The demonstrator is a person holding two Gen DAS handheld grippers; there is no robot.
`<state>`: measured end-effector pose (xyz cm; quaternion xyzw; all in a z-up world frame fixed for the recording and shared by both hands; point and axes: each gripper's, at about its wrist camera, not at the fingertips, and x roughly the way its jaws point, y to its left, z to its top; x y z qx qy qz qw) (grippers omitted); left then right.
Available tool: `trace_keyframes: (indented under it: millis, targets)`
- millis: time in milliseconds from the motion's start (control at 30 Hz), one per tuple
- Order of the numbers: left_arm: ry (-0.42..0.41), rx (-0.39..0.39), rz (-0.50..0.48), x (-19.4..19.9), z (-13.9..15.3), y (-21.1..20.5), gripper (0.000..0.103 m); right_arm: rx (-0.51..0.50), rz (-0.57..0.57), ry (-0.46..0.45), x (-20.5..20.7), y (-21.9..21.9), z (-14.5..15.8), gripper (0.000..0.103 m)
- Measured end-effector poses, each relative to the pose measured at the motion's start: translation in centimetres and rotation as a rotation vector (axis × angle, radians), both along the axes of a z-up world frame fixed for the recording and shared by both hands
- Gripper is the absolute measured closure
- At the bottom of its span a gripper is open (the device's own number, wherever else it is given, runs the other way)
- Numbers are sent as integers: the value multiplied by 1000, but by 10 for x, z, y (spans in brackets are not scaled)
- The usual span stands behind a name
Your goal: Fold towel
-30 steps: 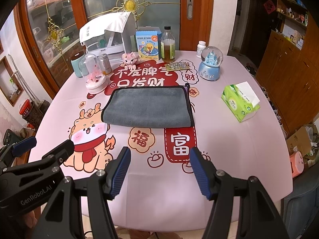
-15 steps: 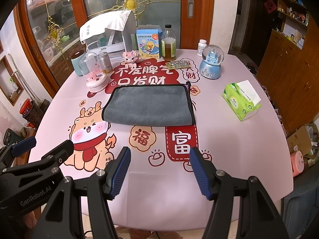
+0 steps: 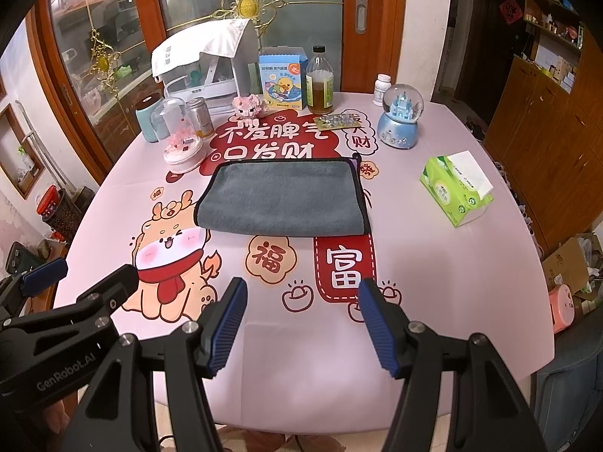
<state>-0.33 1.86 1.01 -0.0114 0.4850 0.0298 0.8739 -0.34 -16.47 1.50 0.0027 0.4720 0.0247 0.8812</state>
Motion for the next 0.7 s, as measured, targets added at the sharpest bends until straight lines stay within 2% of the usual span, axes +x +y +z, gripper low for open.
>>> trace_keyframes:
  millis: [700]
  targets:
    - [3, 0, -6, -4, -1, 2, 9, -2, -4, 4, -5, 1, 0, 41]
